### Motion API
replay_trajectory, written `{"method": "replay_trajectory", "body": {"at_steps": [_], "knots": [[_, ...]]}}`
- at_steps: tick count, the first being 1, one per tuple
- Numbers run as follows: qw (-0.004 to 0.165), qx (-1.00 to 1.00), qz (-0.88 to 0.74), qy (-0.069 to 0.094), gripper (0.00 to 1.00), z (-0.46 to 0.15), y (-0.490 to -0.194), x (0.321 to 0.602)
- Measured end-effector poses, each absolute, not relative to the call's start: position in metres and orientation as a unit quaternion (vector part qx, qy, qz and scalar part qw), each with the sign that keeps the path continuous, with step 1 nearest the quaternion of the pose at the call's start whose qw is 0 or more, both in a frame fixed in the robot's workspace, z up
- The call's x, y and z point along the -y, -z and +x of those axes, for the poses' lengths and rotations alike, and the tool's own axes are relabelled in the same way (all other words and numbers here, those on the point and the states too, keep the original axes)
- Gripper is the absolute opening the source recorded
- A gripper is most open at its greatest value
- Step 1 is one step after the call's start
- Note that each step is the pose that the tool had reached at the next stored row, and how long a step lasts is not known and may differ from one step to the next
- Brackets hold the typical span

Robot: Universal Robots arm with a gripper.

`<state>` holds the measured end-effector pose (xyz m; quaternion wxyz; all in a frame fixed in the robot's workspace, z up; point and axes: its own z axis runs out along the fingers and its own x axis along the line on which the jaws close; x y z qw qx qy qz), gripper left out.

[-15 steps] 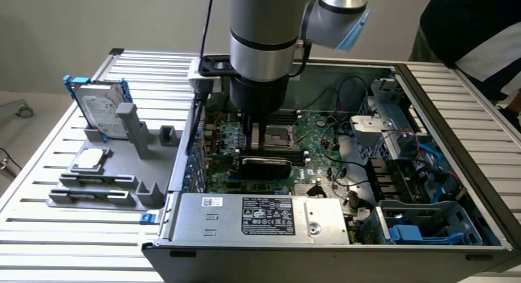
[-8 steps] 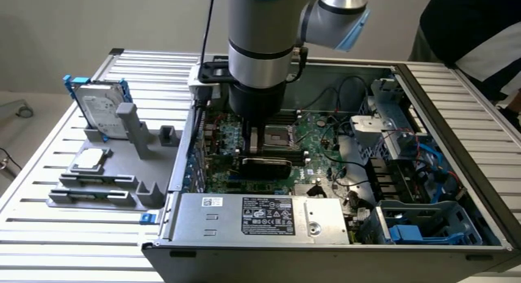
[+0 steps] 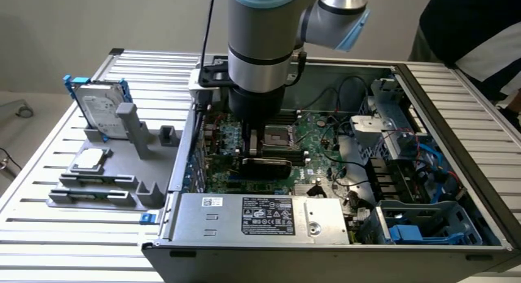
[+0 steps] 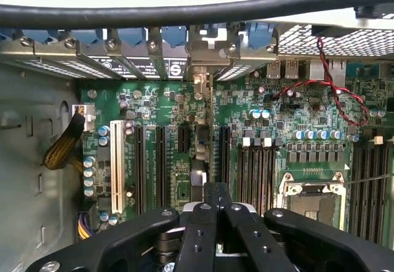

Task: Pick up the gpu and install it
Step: 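Press down on the gpu until it lock into place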

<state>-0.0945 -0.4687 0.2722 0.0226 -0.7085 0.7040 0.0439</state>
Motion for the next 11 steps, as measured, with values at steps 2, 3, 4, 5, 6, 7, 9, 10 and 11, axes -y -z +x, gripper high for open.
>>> {"method": "replay_trajectory", "body": {"at_steps": [2, 3, 4, 5, 6, 7, 9, 10, 11], "knots": [[0.023, -0.704, -0.708, -0.045, 0.11, -0.0945, -0.2712, 0.4686], [0.024, -0.704, -0.708, -0.045, 0.11, -0.0944, -0.2705, 0.4686], [0.024, -0.704, -0.708, -0.045, 0.11, -0.0944, -0.2699, 0.4686], [0.024, -0.704, -0.708, -0.045, 0.11, -0.0944, -0.2694, 0.4686], [0.024, -0.704, -0.708, -0.045, 0.11, -0.0945, -0.2689, 0.4686], [0.024, -0.704, -0.708, -0.045, 0.11, -0.0945, -0.2684, 0.4686], [0.024, -0.704, -0.708, -0.046, 0.11, -0.0944, -0.2668, 0.4685], [0.024, -0.704, -0.708, -0.046, 0.11, -0.0944, -0.2663, 0.4684], [0.024, -0.704, -0.708, -0.046, 0.11, -0.0944, -0.2660, 0.4684]]}}
